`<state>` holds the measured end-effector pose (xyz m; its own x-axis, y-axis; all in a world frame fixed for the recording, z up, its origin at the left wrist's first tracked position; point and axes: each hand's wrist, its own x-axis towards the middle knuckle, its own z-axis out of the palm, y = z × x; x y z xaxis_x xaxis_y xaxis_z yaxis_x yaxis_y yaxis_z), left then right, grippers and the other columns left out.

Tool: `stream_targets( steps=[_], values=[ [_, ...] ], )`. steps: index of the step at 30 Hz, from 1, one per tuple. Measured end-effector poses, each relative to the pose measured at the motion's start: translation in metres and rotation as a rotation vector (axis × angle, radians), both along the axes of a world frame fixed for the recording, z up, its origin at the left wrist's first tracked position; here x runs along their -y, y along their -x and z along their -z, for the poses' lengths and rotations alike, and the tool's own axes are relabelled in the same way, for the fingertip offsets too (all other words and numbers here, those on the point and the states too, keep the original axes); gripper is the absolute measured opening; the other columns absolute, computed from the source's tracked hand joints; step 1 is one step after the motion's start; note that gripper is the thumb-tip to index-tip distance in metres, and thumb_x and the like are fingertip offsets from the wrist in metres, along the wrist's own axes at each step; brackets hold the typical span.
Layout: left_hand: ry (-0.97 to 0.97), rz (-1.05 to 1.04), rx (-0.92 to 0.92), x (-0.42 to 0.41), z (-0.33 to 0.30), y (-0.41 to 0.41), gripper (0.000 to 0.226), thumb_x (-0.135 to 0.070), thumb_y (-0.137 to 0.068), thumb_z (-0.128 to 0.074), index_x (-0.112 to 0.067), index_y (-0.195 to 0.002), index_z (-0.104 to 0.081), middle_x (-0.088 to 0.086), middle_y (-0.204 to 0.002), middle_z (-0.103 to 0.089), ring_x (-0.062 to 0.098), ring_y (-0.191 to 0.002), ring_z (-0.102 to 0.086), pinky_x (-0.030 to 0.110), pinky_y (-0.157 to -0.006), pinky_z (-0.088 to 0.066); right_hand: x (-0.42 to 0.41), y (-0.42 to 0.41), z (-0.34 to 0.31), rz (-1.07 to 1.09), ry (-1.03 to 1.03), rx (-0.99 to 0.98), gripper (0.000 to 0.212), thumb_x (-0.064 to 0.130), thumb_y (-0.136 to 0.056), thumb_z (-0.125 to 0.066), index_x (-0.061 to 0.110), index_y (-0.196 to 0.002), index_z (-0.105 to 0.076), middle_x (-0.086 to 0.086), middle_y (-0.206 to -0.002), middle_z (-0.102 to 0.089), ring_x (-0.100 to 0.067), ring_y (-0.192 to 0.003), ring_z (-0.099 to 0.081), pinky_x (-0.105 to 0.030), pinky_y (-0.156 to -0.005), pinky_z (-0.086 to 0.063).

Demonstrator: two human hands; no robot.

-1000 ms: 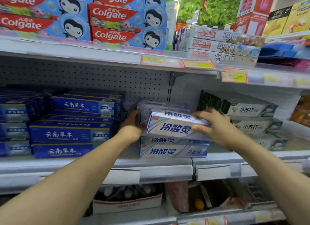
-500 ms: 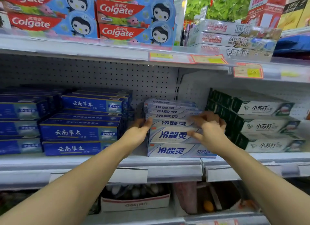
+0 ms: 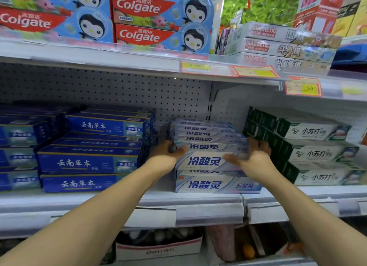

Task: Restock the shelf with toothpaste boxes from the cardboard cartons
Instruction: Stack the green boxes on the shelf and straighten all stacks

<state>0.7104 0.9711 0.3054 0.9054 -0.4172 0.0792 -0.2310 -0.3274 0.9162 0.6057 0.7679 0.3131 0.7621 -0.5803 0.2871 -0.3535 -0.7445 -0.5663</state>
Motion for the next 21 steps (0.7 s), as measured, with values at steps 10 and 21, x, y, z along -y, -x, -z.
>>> stream_targets(
  steps=[10,21],
  values=[
    [0.015,-0.059,-0.087,0.006,-0.010,-0.033,0.064,-0.054,-0.092,-0.044,-0.014,-0.142,-0.036,0.006,-0.144,-0.041,0.027,-0.129,-0.041,0.030,-0.095,-0.033,-0.020,-0.009,0.007,0.204,-0.001,-0.002,0.105,0.073,-0.067,-0.059,0.023,-0.146,-0.012,-0.009,-0.154,0.003,-0.035,-0.142,-0.002,-0.049,-0.115,-0.010],
    [0.027,0.087,-0.178,0.023,-0.013,-0.060,0.043,-0.035,-0.099,-0.043,-0.011,-0.134,-0.045,0.007,-0.128,-0.051,0.023,-0.118,-0.046,0.026,-0.083,-0.033,-0.017,-0.028,0.001,0.228,-0.024,-0.081,0.109,0.070,-0.068,-0.060,0.014,-0.148,-0.013,-0.018,-0.150,-0.009,-0.036,-0.138,-0.009,-0.046,-0.110,-0.020]
  ],
)
